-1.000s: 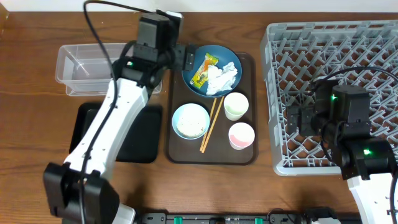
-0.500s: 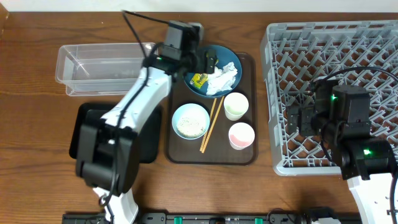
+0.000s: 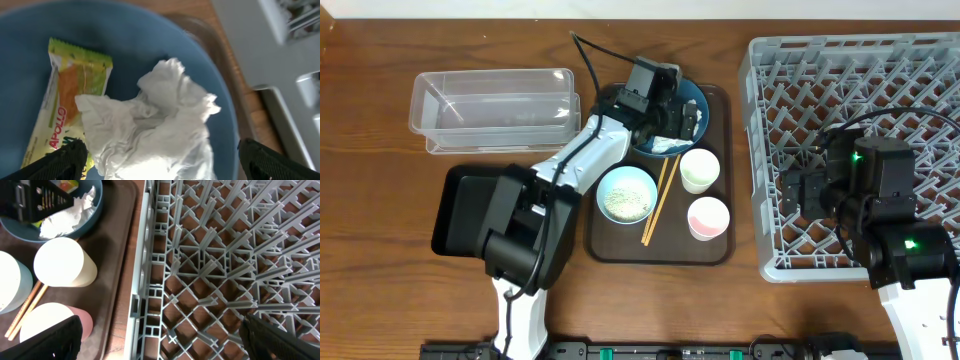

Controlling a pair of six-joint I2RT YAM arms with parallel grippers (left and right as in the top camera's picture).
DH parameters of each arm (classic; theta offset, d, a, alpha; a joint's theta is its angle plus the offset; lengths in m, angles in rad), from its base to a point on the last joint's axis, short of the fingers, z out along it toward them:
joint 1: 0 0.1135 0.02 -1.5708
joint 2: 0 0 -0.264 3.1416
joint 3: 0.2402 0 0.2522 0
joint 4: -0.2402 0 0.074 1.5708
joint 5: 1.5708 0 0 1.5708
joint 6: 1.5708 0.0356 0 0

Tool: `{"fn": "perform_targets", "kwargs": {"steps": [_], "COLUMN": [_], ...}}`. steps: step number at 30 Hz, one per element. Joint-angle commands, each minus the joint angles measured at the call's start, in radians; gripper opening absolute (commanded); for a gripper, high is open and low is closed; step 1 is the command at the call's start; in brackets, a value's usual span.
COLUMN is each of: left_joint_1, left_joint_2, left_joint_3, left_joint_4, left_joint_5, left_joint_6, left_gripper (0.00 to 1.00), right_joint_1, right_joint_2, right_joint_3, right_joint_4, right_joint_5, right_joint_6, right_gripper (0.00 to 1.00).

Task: Sort waste into correct bins and load items into the dishwasher rack
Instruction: 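Lower the left gripper and grasp the crumpled white tissue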

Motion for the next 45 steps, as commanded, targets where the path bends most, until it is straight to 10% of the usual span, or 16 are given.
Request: {"fn": "perform_targets", "kwargs": {"steps": [1, 37, 45], "left_joint_1": [0.002, -0.026, -0.026], "left_joint_2": [0.025, 0.070, 0.070], "left_joint_3": [0.018, -0.003, -0.003], "left_joint_4": [0.001, -0.031, -0.024], "left_joint_5": [0.009, -0.100, -0.100], "left_joint_6": [-0.006, -0.006, -0.006], "left_gripper": [0.97, 0.82, 0.38], "right_joint_1": [0.008, 0.008, 0.008], "right_joint_2": [-0.010, -0.010, -0.010], "right_joint_3": [0.021, 0.021, 0.021], "right_joint_4": [-0.002, -0.002, -0.002], "right_joint_5": [-0.003, -0.004, -0.003], "right_joint_6": [0.011, 0.011, 0.011], "right_gripper": [0.99, 0.99, 0.99]}}
